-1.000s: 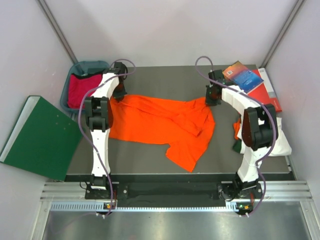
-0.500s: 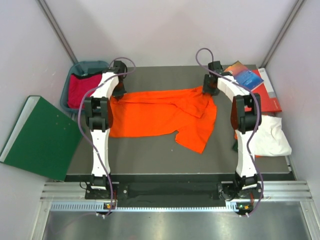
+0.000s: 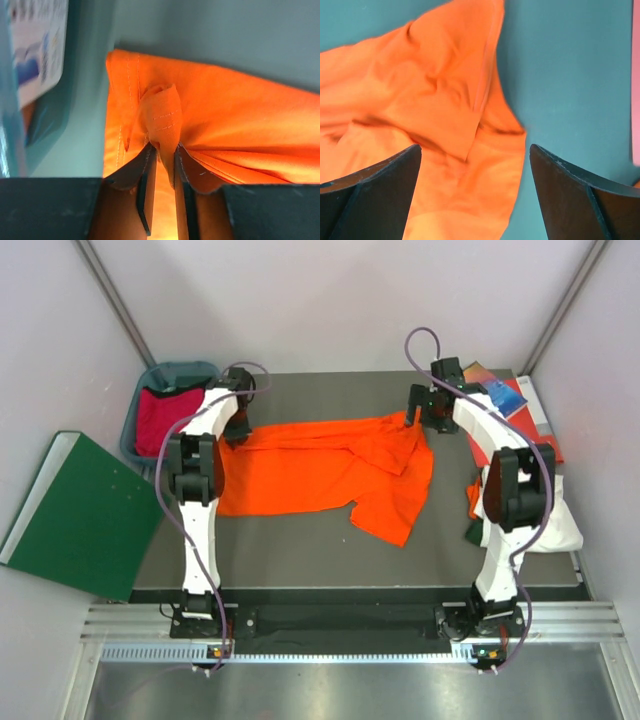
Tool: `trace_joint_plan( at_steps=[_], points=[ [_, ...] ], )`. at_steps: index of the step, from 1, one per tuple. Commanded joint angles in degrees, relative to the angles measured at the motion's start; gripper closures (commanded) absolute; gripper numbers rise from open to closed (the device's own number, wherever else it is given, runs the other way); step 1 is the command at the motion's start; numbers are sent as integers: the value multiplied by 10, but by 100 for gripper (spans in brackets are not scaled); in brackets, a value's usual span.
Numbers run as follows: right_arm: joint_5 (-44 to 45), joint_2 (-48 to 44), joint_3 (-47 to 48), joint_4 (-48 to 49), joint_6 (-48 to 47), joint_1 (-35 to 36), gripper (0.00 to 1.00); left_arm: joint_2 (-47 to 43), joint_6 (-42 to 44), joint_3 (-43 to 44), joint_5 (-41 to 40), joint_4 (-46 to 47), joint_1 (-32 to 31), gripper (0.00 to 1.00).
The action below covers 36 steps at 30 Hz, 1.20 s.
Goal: Fold and stack the t-shirts
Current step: Fold the flattened tshirt in 1/3 of the way
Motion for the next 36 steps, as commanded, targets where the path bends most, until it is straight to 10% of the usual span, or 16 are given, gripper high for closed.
trace_joint_plan(
  at_steps=[1, 9, 13, 17, 20, 25, 27, 36],
  points=[
    [-32, -58, -47, 1, 14, 6, 11, -76, -8, -71, -48, -12, 2, 76],
    [-61, -66, -76, -4, 15, 15, 11, -96, -37, -115, -104, -47, 2, 86],
    [-64, -65, -77, -6, 11, 19, 12, -128, -37, -148, -100, -41, 1, 76],
    [-70, -59, -78, -3, 11, 20, 11, -178, -40, -182, -88, -37, 0, 34],
    [-74, -51, -77, -2, 11, 20, 11, -211, -41, -217, -80, -35, 0, 31],
    [-81, -35, -68, -3, 9, 20, 11, -243, -44, -293, -85, -25, 0, 63],
    [-85, -29, -59, -8, 7, 20, 11, -242, -41, -317, -81, -26, 0, 100],
    [-96, -8, -27, -21, 0, 20, 12, -287, -41, -337, -76, -14, 1, 100]
  ],
)
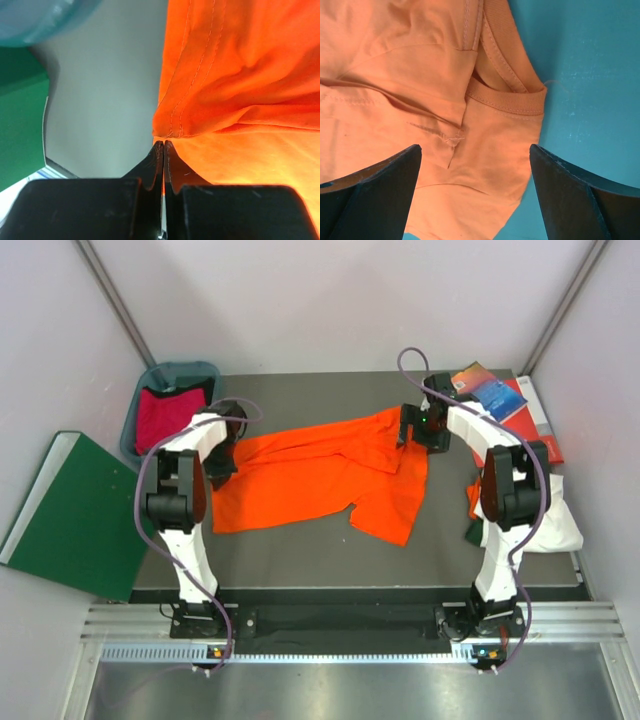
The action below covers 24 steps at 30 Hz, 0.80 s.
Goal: Fold and stack the t-shirts
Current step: Fold the flattened tshirt in 1/3 of the way, then grap the side of the flattened tshirt closest away from the robot with both arms
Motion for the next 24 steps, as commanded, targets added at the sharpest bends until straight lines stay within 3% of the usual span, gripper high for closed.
trace_joint_plan(
  at_steps=[1, 5, 6, 8, 9, 12, 24],
  points=[
    [-15, -6, 35, -4, -9, 6, 12, -60, -6, 25, 1, 12, 0, 100],
    [-40, -25, 8, -23, 4, 0, 13, -66, -8, 49, 16, 3, 0, 99],
    [-49, -32, -6, -25, 9, -10, 13, -69, -9, 49, 18, 2, 0, 90],
    [-80, -67, -61, -20, 25, -21, 12, -86, -8, 41, 33, 3, 0, 65],
    [-92, -80, -80, -14, 29, -31, 11, -94, -8, 29, 36, 5, 0, 31],
    [-110, -121, -137, -30, 33, -41, 11, -130, -18, -3, 49, 7, 0, 3],
    [-181, -216, -280, -121, 20, -38, 20, -206, -82, -172, 121, -1, 0, 10]
  ],
)
